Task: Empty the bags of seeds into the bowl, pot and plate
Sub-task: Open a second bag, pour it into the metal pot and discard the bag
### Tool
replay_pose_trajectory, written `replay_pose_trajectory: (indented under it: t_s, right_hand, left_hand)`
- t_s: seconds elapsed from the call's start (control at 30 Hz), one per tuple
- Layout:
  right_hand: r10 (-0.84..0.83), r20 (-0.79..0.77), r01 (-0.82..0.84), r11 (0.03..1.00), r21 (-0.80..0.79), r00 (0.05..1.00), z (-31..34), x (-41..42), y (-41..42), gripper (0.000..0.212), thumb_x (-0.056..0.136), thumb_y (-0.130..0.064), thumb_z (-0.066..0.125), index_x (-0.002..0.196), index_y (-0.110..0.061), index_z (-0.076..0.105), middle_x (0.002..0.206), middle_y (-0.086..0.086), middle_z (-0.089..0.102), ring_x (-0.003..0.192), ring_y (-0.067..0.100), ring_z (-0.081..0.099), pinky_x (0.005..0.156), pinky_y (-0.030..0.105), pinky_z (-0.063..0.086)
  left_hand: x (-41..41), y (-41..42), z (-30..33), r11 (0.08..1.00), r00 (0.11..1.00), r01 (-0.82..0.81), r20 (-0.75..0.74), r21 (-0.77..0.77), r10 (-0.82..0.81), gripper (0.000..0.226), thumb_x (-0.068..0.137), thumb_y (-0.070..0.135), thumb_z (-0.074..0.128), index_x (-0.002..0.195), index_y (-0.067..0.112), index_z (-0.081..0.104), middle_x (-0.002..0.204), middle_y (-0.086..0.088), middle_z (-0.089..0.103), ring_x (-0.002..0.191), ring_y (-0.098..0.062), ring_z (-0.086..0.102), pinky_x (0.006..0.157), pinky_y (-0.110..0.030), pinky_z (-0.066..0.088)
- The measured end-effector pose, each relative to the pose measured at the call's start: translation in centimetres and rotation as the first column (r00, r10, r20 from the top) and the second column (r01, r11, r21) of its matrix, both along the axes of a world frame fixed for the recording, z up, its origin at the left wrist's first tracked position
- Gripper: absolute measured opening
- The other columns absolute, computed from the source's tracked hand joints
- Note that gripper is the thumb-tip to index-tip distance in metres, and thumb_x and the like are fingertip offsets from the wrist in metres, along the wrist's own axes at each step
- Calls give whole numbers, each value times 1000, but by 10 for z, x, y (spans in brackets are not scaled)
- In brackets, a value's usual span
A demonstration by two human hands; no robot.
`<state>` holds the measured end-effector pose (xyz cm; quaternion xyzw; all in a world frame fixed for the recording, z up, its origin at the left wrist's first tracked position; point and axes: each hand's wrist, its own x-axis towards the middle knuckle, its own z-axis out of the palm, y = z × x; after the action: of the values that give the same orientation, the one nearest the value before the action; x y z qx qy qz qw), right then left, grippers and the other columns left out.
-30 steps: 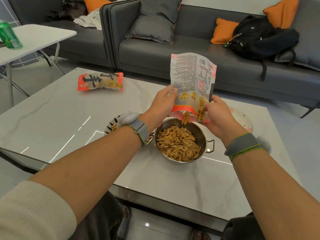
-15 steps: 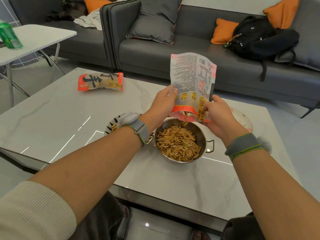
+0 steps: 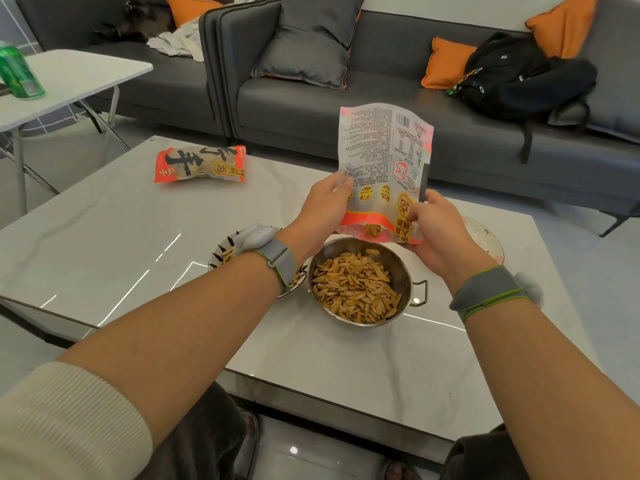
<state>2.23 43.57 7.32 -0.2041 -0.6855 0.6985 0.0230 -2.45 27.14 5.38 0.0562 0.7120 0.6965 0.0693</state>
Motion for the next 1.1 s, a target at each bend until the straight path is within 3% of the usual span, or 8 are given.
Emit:
replay_pose_trajectory:
  t_s: [0.27,0.43,0.63,0.97,1.1]
  right_hand:
    - [11,-6,-11,1000,-6,1000,-2,-1,-2,42,105,3,39,134,-23,54,110,1,71,98,22,74,92,55,63]
    - [24,16,-24,1000,12,1000,-4,-1,-3,42,106,2,39,134,-25,54,114,3,72,104,26,74,92,55,63]
    - [30,25,-31,999,17,999,-5,-2,-5,40,107,1,39,134,-25,53,114,2,71,107,25,73,93,55,63]
    - [18,12,-19,1000,18,1000,-2,-2,-3,40,107,1,39,136,-24,53,115,2,71,104,24,74,91,53,64]
    - [27,19,-27,1000,3,999,-4,-2,-6,42,107,2,39,138,-24,53,113,1,72,103,23,74,91,53,64]
  left_hand:
    - [0,0,1,1000,1000,-18,5,2,18,27,116,30,39,122,30,66,121,6,75,107,-15,74,83,-32,62]
    - [0,-1,1,1000,999,-29,15,-4,29,29,117,30,39,129,27,65,121,6,75,105,-13,74,75,-27,59]
    - [0,-1,0,999,999,-36,2,-16,36,30,117,29,39,124,23,67,115,7,75,100,-12,74,70,-23,58]
    - [-5,-1,-2,998,999,-36,3,-47,37,30,116,29,41,121,21,69,117,3,76,106,-17,73,83,-34,61]
    - [-6,-1,-1,995,999,-45,-27,-89,43,29,115,28,42,103,26,69,112,2,76,101,-18,72,80,-33,56]
